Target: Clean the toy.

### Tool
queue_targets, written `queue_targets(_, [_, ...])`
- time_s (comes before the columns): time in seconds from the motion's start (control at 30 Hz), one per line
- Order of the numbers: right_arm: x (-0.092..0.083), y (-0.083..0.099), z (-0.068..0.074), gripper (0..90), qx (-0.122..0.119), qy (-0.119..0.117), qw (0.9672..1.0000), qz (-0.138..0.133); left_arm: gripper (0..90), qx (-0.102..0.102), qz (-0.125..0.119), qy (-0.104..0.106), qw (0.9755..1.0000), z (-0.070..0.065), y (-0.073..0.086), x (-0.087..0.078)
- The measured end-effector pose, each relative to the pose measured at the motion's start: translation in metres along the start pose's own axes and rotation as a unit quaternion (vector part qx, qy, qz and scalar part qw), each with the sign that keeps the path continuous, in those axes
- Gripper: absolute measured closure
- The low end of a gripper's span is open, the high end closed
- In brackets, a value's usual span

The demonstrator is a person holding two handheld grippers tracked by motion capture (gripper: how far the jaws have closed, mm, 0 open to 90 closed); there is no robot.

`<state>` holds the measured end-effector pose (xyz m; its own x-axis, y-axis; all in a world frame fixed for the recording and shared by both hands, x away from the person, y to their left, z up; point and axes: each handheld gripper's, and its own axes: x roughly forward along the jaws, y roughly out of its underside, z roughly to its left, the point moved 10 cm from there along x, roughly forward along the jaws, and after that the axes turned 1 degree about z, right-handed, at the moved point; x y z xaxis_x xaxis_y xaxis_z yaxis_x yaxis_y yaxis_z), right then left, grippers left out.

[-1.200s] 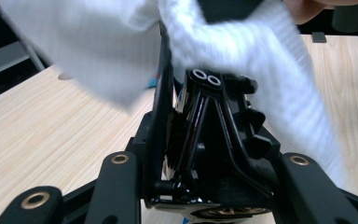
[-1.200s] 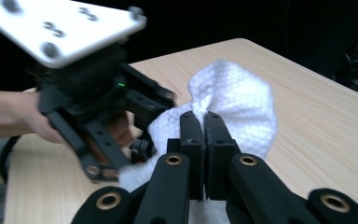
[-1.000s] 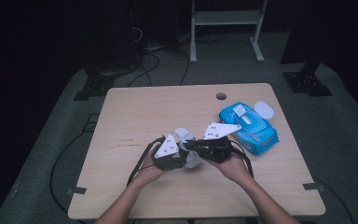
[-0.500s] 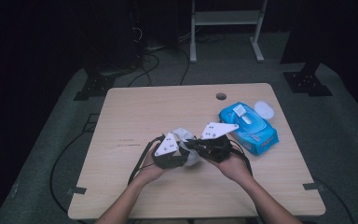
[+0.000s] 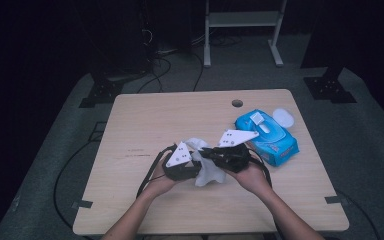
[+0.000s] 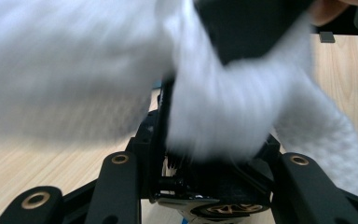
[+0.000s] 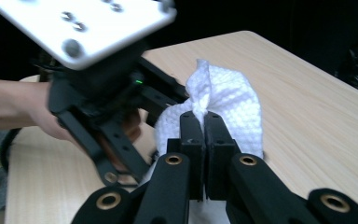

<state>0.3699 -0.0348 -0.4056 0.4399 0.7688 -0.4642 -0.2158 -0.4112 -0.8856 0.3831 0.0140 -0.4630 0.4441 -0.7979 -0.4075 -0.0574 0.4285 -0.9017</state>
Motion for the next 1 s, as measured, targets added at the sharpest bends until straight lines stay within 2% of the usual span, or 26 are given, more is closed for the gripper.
queue_targets(0.13, [-0.003, 0.004, -0.008, 87.9, 0.011, 0.007, 0.9999, -0.003, 57.3, 0.000, -0.001, -0.002, 1.0000, 0.002, 0.001, -0.002])
queue_targets(0.5, [-0.007, 0.007, -0.013, 87.9, 0.024, 0.010, 0.9996, -0.011, 57.3, -0.001, -0.004, -0.001, 1.0000, 0.003, 0.004, -0.007])
queue_targets(0.57, [-0.006, 0.007, -0.011, 87.9, 0.033, 0.004, 0.9994, -0.012, 57.3, 0.003, -0.003, 0.001, 1.0000, 0.003, 0.004, -0.007])
queue_targets(0.7, [0.001, 0.003, -0.001, 87.9, 0.024, -0.007, 0.9996, -0.011, 57.3, 0.006, 0.001, -0.003, 1.0000, 0.003, 0.005, -0.007])
queue_targets(0.73, [0.003, 0.004, 0.000, 87.9, 0.015, -0.006, 0.9998, -0.007, 57.3, 0.006, 0.001, -0.004, 1.0000, 0.003, 0.006, -0.007])
queue_targets(0.83, [0.003, 0.004, -0.002, 87.9, 0.017, -0.002, 0.9998, -0.008, 57.4, 0.006, -0.001, -0.005, 1.0000, 0.004, 0.006, -0.009])
queue_targets(1.0, [0.000, 0.004, -0.005, 88.0, 0.008, 0.016, 0.9998, 0.000, 57.4, 0.006, -0.003, -0.009, 0.9999, 0.005, 0.003, -0.010])
